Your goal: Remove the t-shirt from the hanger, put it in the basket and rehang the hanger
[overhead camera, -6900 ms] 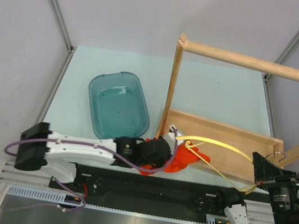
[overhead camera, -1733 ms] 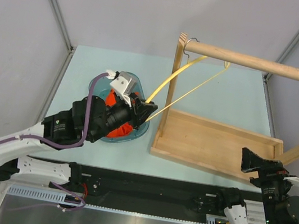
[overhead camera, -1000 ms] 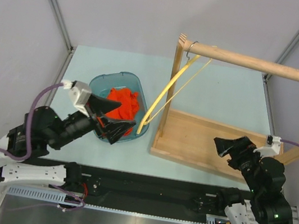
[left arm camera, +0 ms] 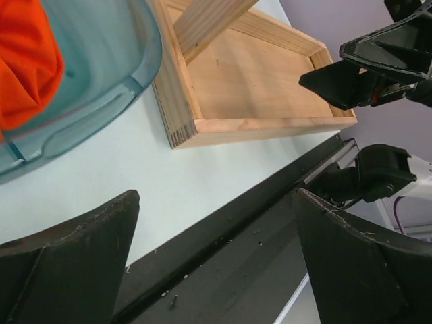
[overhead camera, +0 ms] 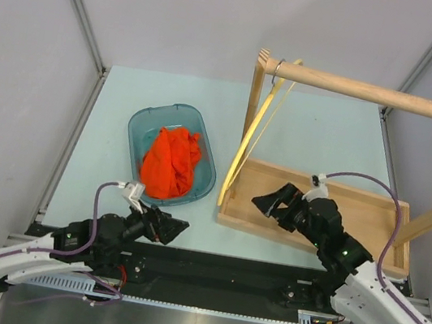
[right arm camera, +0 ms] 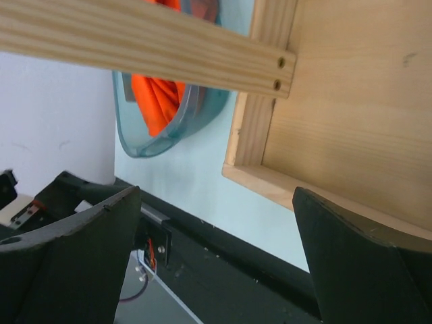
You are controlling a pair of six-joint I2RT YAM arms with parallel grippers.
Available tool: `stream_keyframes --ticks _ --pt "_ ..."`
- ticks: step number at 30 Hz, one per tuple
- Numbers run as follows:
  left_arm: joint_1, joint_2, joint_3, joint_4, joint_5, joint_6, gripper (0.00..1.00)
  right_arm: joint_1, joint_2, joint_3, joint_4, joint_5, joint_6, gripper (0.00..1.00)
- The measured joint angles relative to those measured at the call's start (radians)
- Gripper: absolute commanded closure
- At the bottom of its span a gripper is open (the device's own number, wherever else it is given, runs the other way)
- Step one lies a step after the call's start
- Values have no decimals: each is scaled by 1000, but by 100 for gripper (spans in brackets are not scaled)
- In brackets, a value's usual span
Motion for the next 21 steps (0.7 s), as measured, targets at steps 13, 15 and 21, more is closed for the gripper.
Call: stream_keyframes --ticks 13,15,21 --pt "0 -14 -154 132 132 -171 0 318 148 -167 337 234 76 0" --pt "0 -14 -159 153 151 -192 0 358 170 -195 397 266 82 0" --pt "0 -14 -168 188 184 -212 0 442 225 -230 497 354 100 0"
